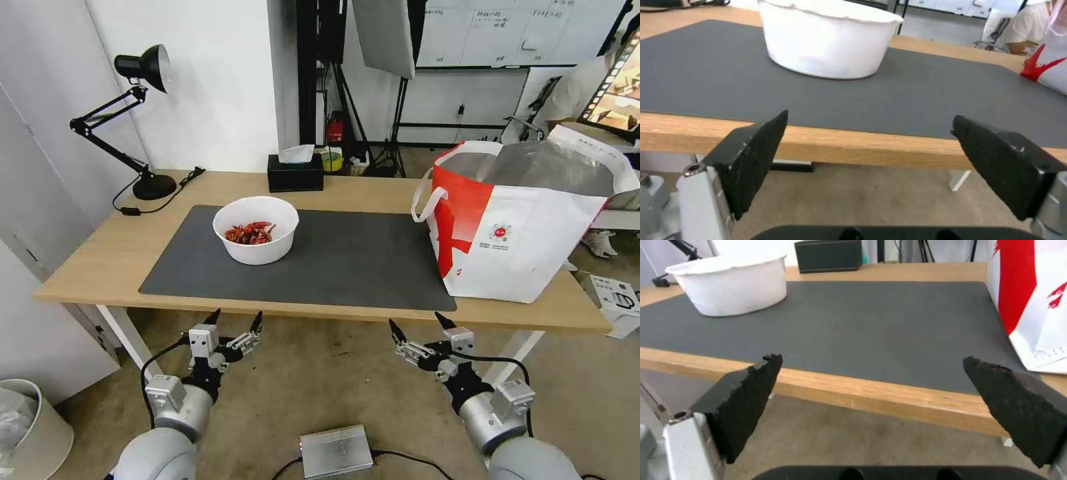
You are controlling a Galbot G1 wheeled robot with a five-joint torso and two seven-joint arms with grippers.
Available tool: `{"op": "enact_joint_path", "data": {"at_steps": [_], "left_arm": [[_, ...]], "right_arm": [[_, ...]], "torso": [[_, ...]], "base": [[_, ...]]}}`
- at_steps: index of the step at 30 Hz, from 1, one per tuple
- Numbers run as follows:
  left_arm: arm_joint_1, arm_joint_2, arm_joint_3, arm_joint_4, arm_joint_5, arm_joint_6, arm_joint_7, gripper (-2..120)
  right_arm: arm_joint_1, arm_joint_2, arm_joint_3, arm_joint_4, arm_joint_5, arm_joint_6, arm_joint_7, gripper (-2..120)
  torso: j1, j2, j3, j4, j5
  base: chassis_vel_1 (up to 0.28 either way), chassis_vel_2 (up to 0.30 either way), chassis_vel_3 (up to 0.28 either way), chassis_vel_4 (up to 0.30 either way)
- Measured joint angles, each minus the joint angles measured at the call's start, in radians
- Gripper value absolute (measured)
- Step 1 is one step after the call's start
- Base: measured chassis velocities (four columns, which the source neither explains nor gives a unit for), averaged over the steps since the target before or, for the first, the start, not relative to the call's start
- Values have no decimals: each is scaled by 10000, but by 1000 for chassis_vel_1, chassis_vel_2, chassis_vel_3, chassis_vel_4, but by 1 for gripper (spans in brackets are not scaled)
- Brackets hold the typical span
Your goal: Pick up the trash from the table and place it into the takeout bag.
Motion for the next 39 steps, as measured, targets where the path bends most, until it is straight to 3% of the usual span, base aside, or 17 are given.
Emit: {"op": "enact_joint_path", "data": {"at_steps": [13, 21, 25, 28, 31, 39], "left_arm": [[-79, 68, -37, -86, -170, 21, -45, 100], [-497, 447, -398, -361, -978, 373, -447, 100], [-807, 755, -725, -645, -1658, 753, -893, 100], [-1708, 1321, -756, -800, -2980, 1505, -1990, 100], [-2521, 1749, -628, -595, -3777, 1772, -2376, 100], [-4411, 2961, -290, 573, -5480, 1987, -2425, 100]], "right_arm": [[13, 0, 3, -12, 2, 11, 1, 100], [18, -2, 7, -17, 6, 17, 1, 100], [21, -3, 8, -19, 9, 20, 0, 100], [23, -3, 9, -20, 11, 23, -1, 100], [25, -3, 9, -20, 13, 23, -2, 100], [27, -4, 10, -21, 16, 24, -5, 100]], "torso": [[0, 0, 0, 0, 0], [0, 0, 0, -1, 1], [0, 0, 0, 1, 1], [0, 0, 1, 1, 0], [1, -1, 0, -2, 0], [2, -2, 1, 1, 0]], "base": [[0, 0, 0, 0], [0, 0, 0, 0], [0, 0, 0, 0], [0, 0, 0, 0], [0, 0, 0, 0], [0, 0, 0, 0]]}}
